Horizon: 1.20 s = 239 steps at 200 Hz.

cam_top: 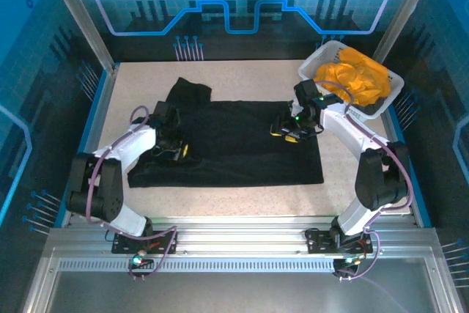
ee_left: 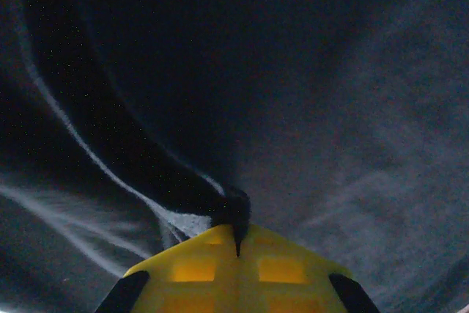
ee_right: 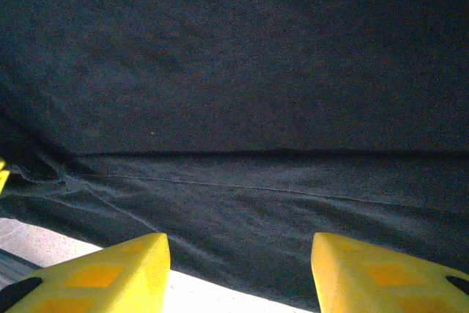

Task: Fold and stack the t-shirts

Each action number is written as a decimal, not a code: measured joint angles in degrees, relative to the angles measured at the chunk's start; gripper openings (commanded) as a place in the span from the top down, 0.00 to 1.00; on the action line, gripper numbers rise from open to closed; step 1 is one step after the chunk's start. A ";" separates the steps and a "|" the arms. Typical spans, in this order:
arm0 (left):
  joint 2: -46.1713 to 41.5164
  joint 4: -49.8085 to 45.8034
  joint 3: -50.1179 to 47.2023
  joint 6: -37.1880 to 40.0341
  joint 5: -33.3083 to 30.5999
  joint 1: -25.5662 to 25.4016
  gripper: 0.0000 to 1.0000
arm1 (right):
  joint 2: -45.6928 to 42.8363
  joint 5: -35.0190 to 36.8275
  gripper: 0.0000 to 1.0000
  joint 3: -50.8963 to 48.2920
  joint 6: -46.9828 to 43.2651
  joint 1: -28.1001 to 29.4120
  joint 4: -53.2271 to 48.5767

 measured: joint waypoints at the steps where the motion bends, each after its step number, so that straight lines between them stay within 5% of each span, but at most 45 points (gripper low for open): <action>1: 0.24 0.00 0.39 0.35 0.00 -0.11 1.00 | 0.00 0.00 0.45 0.00 0.00 0.00 0.00; 63: 14.32 -7.91 21.59 16.96 -1.92 -6.43 1.00 | 0.00 -0.44 0.46 0.00 0.17 -0.48 -0.02; 110: 20.68 -13.88 28.09 26.53 -4.04 -8.63 1.00 | 0.00 -1.14 0.46 0.00 0.17 -0.85 -0.04; 139: 23.12 -15.06 30.29 31.17 -4.52 -9.51 0.58 | 0.00 -1.31 0.46 -0.02 0.17 -0.90 -0.04; 181: 19.37 -10.75 28.55 38.47 -5.92 -11.52 0.54 | 0.00 -1.49 0.45 -0.04 0.15 -1.11 -0.02; 200: 13.33 -8.59 24.55 38.82 -5.70 -8.46 0.54 | 0.00 -3.21 0.45 -0.09 -0.15 -0.94 0.92; 239: 7.54 -3.80 16.94 36.20 -2.23 8.55 0.51 | 0.00 -9.09 0.45 0.26 -1.62 2.75 5.22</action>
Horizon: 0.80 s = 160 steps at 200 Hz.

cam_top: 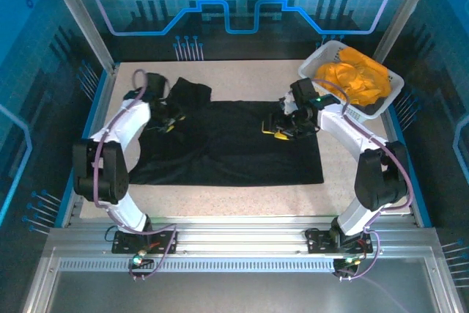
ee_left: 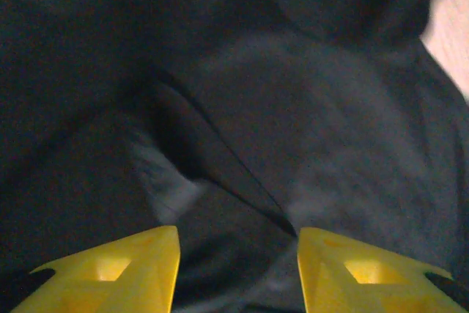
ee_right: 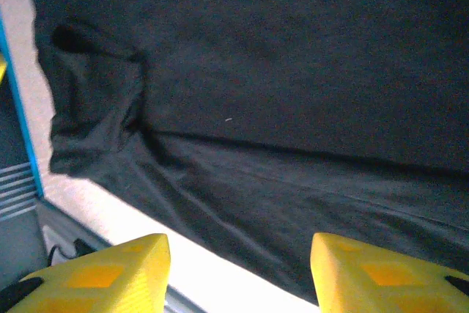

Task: Fold and stack the t-shirts

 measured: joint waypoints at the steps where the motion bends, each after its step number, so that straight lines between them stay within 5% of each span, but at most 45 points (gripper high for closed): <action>1: 0.04 0.07 -0.07 -0.13 0.09 0.22 0.51 | 0.00 -0.13 0.45 0.07 0.02 0.24 0.15; 20: 1.49 0.85 -0.76 -1.31 1.42 3.28 0.51 | 0.09 -1.77 0.45 0.90 -0.20 2.36 1.20; 109: 11.69 -3.15 4.13 -0.11 0.90 2.89 0.64 | 0.66 -2.86 0.45 1.92 -0.13 3.32 2.29; 160: 11.96 -3.45 4.13 0.87 0.11 2.80 0.86 | 1.31 -2.89 0.45 1.92 0.28 3.32 2.73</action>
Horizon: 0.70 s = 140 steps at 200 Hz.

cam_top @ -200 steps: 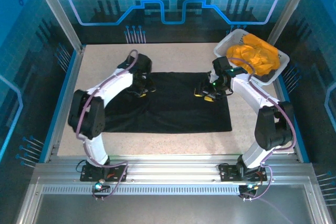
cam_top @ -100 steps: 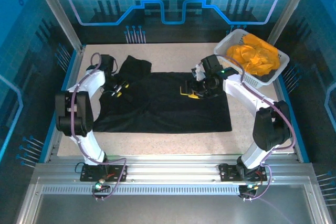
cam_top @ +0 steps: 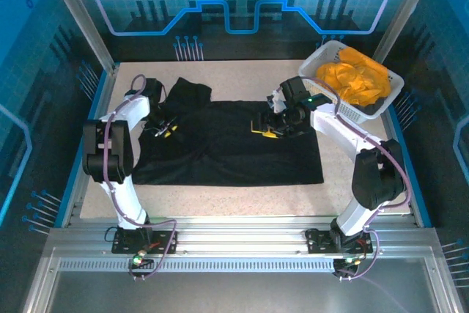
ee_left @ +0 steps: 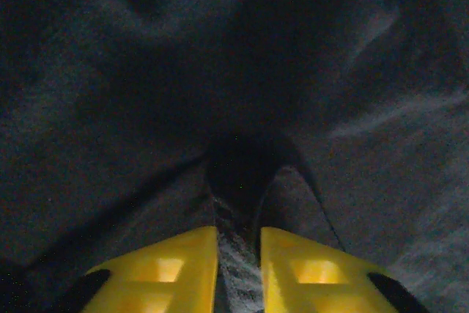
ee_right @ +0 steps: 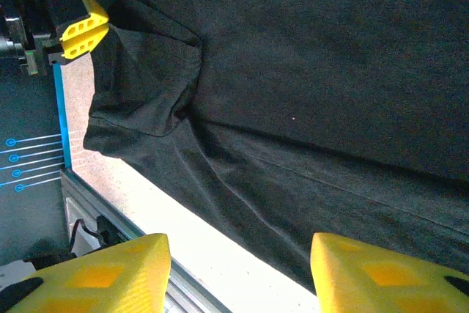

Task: Fold and stack the t-shirts

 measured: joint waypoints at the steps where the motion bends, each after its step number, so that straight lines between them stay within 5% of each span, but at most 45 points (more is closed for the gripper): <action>1: 0.02 -0.02 0.00 0.11 0.00 0.00 0.87 | 0.02 0.00 0.45 0.00 -0.02 0.00 0.00; 22: 0.20 -0.07 0.09 0.50 -0.59 -0.07 1.00 | 0.33 -0.02 0.45 0.00 -0.02 0.00 0.02; 140: 4.35 -11.65 17.64 8.72 -11.52 -8.39 1.00 | 0.35 0.00 0.45 0.00 0.00 0.00 0.02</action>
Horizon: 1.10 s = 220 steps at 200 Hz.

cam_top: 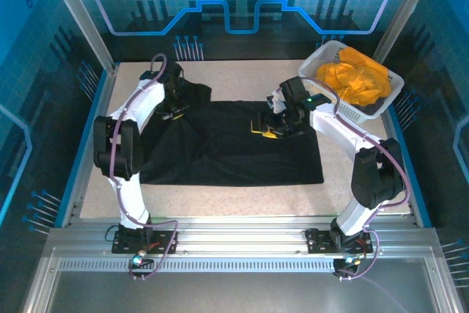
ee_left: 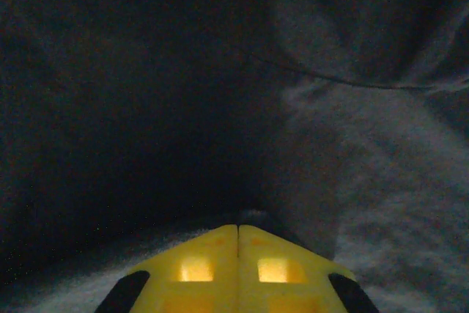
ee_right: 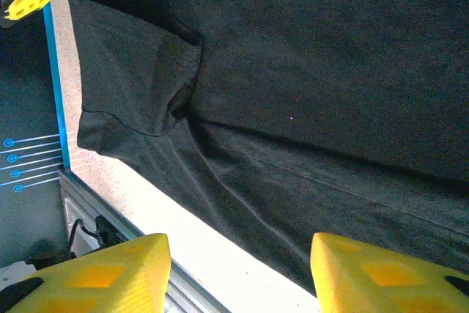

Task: Fold and stack the t-shirts

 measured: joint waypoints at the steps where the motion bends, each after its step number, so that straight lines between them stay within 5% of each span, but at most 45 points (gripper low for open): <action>1: 0.09 -0.09 0.07 0.11 -0.07 -0.02 1.00 | 0.00 0.00 0.45 0.00 0.00 0.00 0.00; 115: 10.73 -7.91 9.97 4.68 -8.37 -0.13 1.00 | -1.75 1.14 0.45 -3.58 0.72 -0.07 0.57; 220: 16.33 -10.49 15.52 6.75 -13.07 -0.15 0.87 | -4.92 3.23 0.45 -6.36 1.73 -1.18 0.44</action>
